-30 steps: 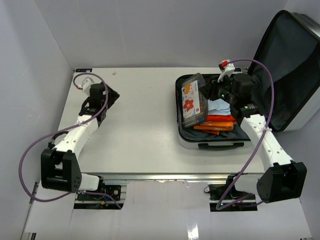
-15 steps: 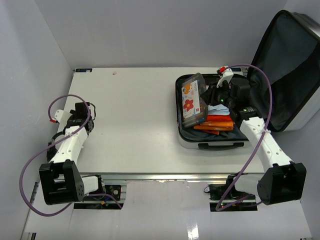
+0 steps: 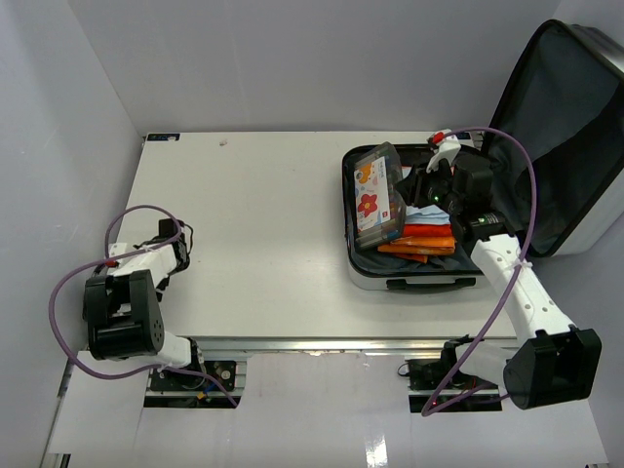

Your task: Pack the luggage

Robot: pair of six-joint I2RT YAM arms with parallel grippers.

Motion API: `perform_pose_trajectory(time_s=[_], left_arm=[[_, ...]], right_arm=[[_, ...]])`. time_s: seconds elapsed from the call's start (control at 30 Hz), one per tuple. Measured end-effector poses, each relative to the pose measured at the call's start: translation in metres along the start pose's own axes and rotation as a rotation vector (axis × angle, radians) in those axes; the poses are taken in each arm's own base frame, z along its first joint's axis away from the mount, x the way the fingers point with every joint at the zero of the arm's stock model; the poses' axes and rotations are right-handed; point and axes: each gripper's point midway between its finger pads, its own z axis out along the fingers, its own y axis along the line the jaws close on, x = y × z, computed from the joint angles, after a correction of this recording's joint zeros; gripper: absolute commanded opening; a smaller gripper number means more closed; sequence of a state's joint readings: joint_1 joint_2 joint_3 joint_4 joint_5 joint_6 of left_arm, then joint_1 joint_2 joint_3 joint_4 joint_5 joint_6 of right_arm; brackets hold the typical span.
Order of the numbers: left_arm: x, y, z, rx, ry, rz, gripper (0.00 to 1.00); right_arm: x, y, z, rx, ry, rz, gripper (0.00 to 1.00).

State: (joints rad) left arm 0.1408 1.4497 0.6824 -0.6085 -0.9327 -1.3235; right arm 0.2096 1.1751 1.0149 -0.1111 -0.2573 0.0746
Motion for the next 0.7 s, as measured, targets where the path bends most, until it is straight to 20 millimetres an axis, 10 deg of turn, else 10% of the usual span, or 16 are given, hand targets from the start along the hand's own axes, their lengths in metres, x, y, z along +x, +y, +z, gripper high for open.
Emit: perform_pose_trajectory(time_s=[0.7], left_arm=[[0.006, -0.035, -0.002, 0.120, 0.047, 0.092, 0.81]], right_arm=[[0.015, -0.014, 0.008, 0.063, 0.046, 0.016, 0.37]])
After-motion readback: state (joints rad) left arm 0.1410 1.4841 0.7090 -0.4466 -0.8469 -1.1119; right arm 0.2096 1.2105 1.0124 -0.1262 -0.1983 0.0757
